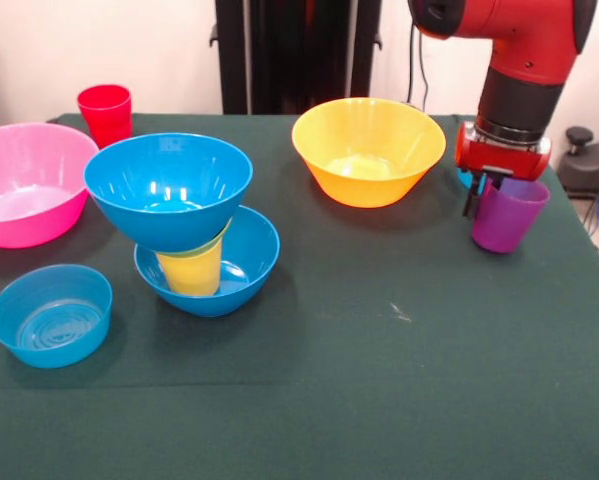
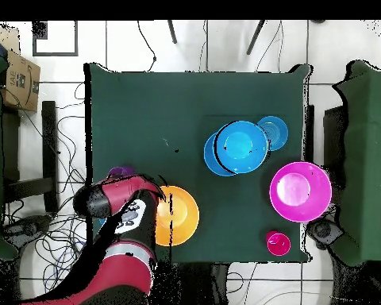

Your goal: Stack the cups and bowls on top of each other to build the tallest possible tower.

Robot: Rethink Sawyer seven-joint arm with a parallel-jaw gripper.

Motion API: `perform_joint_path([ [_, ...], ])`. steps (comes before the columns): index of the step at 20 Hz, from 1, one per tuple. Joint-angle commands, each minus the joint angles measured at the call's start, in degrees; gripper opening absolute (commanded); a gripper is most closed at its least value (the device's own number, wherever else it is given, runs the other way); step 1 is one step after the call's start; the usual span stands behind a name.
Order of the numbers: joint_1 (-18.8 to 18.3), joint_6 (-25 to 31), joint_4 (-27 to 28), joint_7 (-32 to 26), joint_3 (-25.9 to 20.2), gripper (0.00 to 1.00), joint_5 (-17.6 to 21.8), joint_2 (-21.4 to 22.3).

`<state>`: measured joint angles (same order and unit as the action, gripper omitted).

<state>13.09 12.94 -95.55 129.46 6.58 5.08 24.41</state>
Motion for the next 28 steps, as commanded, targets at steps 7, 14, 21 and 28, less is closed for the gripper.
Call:
perform_joint_path([
  [7,-2.1,4.2,-2.0,7.1,-3.2,0.0,-4.3,5.9],
  [14,-4.4,14.2,-0.7,4.8,-1.9,0.0,-6.5,15.9],
  [21,-9.4,20.5,0.5,1.6,-5.9,0.0,-9.2,21.3],
  [28,-12.7,31.6,3.8,-4.5,-6.6,0.0,-8.3,26.5],
])
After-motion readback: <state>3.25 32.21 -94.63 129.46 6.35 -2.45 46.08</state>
